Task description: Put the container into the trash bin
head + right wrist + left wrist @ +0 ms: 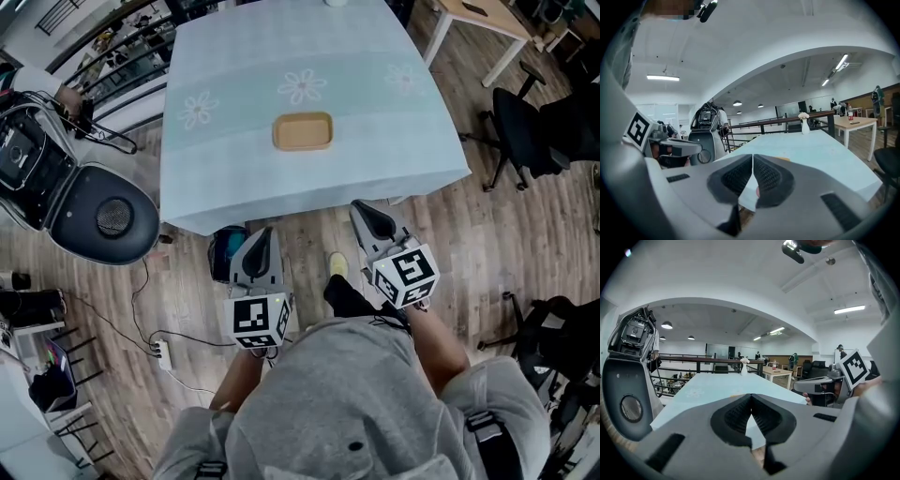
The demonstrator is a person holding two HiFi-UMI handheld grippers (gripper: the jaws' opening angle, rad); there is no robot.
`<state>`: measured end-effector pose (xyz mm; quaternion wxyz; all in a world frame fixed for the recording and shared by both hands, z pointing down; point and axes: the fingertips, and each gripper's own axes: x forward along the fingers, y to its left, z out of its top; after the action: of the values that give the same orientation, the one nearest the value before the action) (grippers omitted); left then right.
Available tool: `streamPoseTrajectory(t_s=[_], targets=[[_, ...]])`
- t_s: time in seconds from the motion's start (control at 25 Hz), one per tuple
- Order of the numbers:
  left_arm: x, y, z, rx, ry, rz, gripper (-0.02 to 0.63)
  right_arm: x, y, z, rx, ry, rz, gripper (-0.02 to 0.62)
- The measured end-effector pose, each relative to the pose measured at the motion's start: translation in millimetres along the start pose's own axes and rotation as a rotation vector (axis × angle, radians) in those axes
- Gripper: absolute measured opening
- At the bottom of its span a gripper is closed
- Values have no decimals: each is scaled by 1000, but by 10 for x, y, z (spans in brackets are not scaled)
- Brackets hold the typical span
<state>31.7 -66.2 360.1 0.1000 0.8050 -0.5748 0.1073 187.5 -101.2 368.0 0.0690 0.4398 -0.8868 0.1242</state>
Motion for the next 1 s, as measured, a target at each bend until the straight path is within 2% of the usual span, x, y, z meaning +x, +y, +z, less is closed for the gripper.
streamPoseTrajectory(t_s=[0.48,1.0], targets=[[286,75,208,2,-9,27,20,267,-247,197,-26,2,23,29],[554,-69,326,18,-9,55,20,366,-557,334,-59,-11,64,29]])
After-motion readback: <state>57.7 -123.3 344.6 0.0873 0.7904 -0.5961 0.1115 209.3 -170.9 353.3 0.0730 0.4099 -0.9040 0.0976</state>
